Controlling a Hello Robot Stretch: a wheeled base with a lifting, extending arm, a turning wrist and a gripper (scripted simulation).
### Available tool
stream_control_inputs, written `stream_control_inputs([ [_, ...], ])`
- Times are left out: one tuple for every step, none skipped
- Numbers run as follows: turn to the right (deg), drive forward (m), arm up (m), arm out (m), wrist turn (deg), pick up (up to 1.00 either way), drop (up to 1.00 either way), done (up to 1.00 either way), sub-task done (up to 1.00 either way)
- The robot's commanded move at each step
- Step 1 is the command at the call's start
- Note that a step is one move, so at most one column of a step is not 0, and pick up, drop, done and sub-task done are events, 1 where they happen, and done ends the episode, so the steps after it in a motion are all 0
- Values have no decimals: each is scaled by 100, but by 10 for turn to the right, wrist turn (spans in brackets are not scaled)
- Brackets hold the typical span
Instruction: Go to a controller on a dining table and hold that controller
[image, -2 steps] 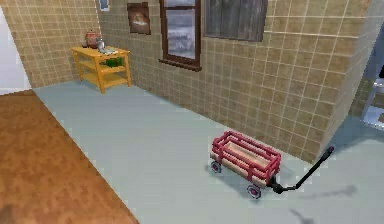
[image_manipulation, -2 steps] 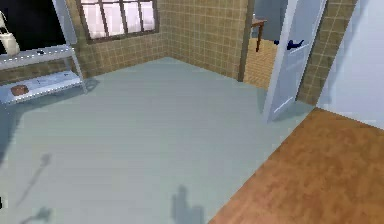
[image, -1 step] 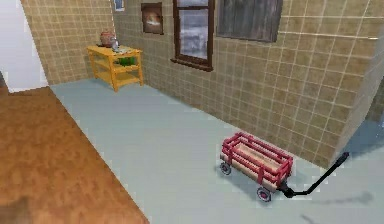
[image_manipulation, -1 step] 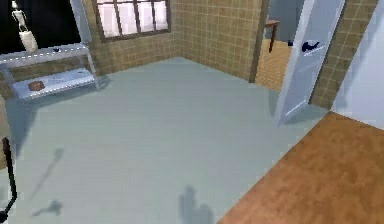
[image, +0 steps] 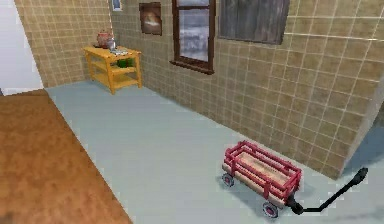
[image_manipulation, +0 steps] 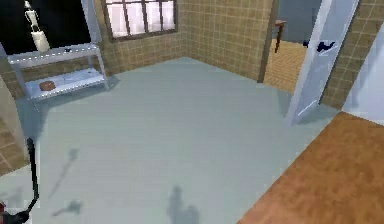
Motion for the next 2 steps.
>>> stream_control_inputs([
  [-300,0,0,0,0,0,0,0,0],
  [0,100,0,0,0,0,0,0,0],
])
